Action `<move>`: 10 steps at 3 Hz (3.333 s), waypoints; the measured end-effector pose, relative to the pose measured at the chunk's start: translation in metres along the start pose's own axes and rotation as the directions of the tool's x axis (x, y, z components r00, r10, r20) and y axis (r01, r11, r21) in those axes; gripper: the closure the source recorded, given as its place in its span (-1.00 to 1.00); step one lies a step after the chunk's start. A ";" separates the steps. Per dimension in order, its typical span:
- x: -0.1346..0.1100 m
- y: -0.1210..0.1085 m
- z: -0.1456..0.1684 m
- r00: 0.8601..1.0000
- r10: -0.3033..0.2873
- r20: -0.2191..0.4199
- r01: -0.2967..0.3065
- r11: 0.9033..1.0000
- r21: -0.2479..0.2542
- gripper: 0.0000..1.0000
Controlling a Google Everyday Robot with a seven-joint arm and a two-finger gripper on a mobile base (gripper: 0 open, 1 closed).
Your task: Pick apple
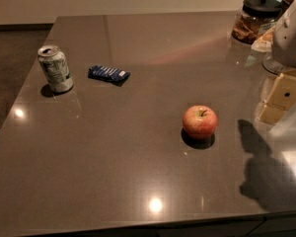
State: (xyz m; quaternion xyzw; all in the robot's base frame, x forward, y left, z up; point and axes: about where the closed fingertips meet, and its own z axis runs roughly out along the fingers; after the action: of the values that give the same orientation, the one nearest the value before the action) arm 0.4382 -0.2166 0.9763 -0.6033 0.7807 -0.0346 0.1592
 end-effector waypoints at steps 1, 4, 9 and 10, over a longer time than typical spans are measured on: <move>0.000 0.000 0.000 1.000 0.000 0.000 0.000 1.000 0.000 -1.00; -0.046 0.010 0.074 0.989 -0.040 0.142 0.060 0.989 -0.138 -1.00; -0.056 0.035 0.131 0.979 -0.042 0.200 0.090 0.967 -0.238 -0.19; -0.057 0.024 0.117 0.980 -0.027 0.197 0.073 0.970 -0.232 0.43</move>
Offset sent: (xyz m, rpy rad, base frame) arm 0.0106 0.0167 -0.0286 0.0273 0.0611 0.0353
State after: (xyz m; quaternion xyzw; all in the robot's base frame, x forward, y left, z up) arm 0.4621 -0.1394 0.8718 -0.6382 0.7446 0.1137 0.1592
